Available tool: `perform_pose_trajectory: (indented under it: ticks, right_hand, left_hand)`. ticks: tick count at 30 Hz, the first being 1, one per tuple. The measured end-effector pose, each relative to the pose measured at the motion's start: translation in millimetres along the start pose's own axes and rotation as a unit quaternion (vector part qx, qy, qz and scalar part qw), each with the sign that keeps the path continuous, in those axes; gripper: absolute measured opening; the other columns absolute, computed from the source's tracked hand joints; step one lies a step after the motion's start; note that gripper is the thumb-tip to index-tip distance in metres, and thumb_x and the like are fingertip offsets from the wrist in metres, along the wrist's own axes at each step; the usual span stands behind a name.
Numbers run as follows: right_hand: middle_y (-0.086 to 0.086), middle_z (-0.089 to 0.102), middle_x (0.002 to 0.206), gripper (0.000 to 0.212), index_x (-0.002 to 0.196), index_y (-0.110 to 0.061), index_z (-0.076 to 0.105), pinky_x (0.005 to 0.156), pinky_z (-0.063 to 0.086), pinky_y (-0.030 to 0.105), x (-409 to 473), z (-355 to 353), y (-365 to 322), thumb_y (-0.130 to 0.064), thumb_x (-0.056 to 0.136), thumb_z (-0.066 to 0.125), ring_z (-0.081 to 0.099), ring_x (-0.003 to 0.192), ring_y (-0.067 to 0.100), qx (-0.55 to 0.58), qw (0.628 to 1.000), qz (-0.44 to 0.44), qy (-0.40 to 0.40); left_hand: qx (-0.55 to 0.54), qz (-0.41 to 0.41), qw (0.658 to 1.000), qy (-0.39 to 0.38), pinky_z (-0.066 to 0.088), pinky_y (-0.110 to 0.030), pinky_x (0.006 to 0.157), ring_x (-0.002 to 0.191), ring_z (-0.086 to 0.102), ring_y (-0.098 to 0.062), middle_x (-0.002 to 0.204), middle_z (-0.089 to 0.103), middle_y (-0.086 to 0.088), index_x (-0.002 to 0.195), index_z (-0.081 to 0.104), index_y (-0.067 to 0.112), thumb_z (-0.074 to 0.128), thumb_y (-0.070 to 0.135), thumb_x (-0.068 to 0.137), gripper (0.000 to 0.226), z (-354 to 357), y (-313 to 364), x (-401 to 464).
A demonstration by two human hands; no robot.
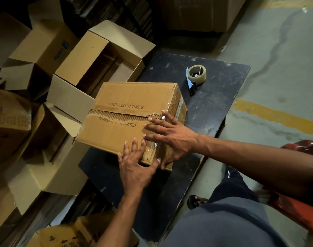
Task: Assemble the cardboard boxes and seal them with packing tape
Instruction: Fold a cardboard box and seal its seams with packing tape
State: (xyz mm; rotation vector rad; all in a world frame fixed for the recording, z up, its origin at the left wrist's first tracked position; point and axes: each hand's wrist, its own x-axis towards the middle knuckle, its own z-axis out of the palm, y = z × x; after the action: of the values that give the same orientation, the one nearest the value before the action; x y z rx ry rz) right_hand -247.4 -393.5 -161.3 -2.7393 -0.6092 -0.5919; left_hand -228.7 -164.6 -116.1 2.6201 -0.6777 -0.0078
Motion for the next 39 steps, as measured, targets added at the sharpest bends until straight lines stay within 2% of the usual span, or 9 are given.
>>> perform_pose_trajectory:
  ticks: [5,9,12,16,20,26,29,34,39]
  right_hand:
    - [0.01,0.033,0.166,0.095,0.157,-0.026,0.041,0.123,0.003,0.067,1,14,-4,-0.079,0.081,0.061,0.01,0.159,0.031,-0.009,0.999,0.029,0.028]
    - [0.009,0.031,0.167,0.095,0.159,-0.028,0.038,0.123,0.002,0.068,-1,15,0,-0.082,0.083,0.057,0.008,0.159,0.03,0.005,0.999,0.021,0.043]
    - [0.007,0.036,0.165,0.091,0.155,-0.027,0.045,0.122,0.004,0.069,1,10,-3,-0.082,0.084,0.057,0.011,0.159,0.029,0.048,0.996,0.037,0.065]
    - [0.006,0.042,0.161,0.078,0.151,-0.029,0.052,0.12,0.011,0.071,1,18,-8,-0.075,0.088,0.06,0.018,0.158,0.03,0.041,0.994,0.048,0.091]
    - [0.007,0.044,0.16,0.073,0.148,-0.026,0.056,0.119,0.012,0.073,1,22,-12,-0.071,0.09,0.062,0.023,0.156,0.031,0.046,0.992,0.049,0.111]
    - [0.004,0.038,0.163,0.056,0.152,-0.026,0.051,0.118,0.014,0.074,-1,20,-4,-0.053,0.103,0.046,0.019,0.157,0.035,0.037,0.994,0.025,0.098]
    - [0.002,0.042,0.161,0.051,0.15,-0.026,0.053,0.115,0.018,0.076,0,25,-4,-0.046,0.103,0.049,0.023,0.155,0.036,0.033,0.993,0.013,0.109]
    - [0.0,0.041,0.162,0.061,0.153,-0.027,0.049,0.115,0.019,0.075,0,19,-1,-0.053,0.099,0.061,0.023,0.156,0.034,0.024,0.995,0.002,0.098]
    - [-0.002,0.044,0.16,0.05,0.151,-0.03,0.051,0.117,0.018,0.073,-1,15,-3,-0.053,0.107,0.041,0.024,0.155,0.033,-0.011,0.998,-0.001,0.06]
  left_hand:
    - [0.068,0.027,0.997,0.001,0.011,-0.053,0.127,0.158,0.018,-0.02,0.163,0.034,0.005,0.148,0.053,0.031,0.049,0.081,0.082,0.083,3,-3,-2]
    - [0.048,0.087,0.995,0.021,0.017,-0.064,0.124,0.158,0.02,-0.02,0.165,0.034,0.005,0.15,0.048,0.037,0.031,0.069,0.102,0.061,3,-17,-3]
    - [0.005,0.121,0.991,0.055,0.018,-0.069,0.119,0.157,0.024,-0.021,0.164,0.039,0.006,0.149,0.051,0.033,0.029,0.049,0.109,0.048,9,-28,-5]
    - [0.023,0.179,0.979,0.094,0.011,-0.065,0.123,0.155,0.028,-0.033,0.163,0.041,-0.007,0.15,0.051,0.026,0.032,0.064,0.104,0.063,22,-35,-6]
    - [0.1,0.217,0.962,0.131,0.021,-0.069,0.118,0.151,0.036,-0.036,0.159,0.046,-0.011,0.15,0.049,0.027,0.039,0.064,0.103,0.06,30,-42,-3]
    - [0.114,0.222,0.954,0.167,0.03,-0.071,0.112,0.145,0.046,-0.036,0.153,0.054,-0.012,0.141,0.064,0.019,0.046,0.05,0.104,0.051,31,-38,0]
    - [0.113,0.213,0.953,0.182,0.032,-0.074,0.109,0.145,0.047,-0.035,0.152,0.054,-0.011,0.139,0.065,0.016,0.047,0.041,0.104,0.047,35,-32,-2]
    - [0.099,0.202,0.956,0.186,0.03,-0.072,0.112,0.146,0.046,-0.031,0.152,0.054,-0.009,0.141,0.064,0.016,0.053,0.042,0.101,0.049,33,-31,-4]
    - [0.106,0.209,0.951,0.2,0.033,-0.072,0.111,0.143,0.05,-0.031,0.148,0.058,-0.009,0.138,0.067,0.014,0.051,0.041,0.102,0.047,32,-28,-6]
